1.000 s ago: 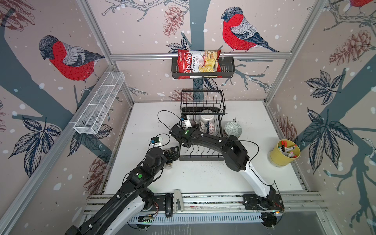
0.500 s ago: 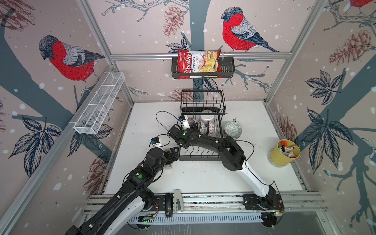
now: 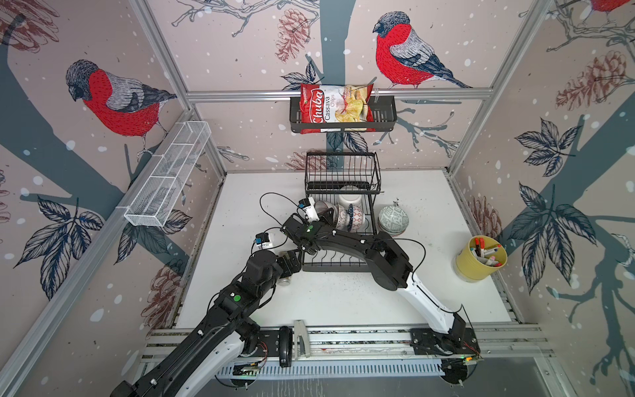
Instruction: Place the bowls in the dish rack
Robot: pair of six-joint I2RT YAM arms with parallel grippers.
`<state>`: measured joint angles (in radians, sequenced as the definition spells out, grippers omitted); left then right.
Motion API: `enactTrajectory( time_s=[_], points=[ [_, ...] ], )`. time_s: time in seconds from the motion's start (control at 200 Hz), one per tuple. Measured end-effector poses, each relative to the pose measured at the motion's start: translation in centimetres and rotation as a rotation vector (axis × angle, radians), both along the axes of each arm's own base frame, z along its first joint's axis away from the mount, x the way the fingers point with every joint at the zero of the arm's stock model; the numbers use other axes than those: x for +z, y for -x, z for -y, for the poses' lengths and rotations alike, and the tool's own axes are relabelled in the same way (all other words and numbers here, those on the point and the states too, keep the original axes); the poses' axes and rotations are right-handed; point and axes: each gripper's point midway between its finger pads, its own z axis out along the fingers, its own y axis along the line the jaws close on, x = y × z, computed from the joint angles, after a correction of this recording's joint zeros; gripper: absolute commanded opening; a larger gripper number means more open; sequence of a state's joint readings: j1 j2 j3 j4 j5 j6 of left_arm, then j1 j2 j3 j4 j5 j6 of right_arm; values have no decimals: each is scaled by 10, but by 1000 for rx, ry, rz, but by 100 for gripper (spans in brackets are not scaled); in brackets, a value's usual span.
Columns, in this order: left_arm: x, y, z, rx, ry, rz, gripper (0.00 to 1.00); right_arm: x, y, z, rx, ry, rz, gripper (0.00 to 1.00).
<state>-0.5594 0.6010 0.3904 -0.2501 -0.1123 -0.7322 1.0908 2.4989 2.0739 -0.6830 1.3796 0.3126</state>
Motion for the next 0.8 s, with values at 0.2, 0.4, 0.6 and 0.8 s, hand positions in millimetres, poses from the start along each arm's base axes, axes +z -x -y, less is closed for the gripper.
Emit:
enactTrajectory(
  time_s=[0.2,0.4,0.6,0.8],
  points=[
    [-2,0,-1,3,-4,-4,96,1,0,-3,8,29,-1,1],
    [-3,0,-2,8,-8,-3,97,2,0,-7,21,49,-10,4],
    [-3,0,-3,13,-9,0,96,2,-1,-10,30,46,-14,7],
    [-6,0,-3,10,-13,-8,96,2,2,-16,52,20,-29,10]
  ],
)
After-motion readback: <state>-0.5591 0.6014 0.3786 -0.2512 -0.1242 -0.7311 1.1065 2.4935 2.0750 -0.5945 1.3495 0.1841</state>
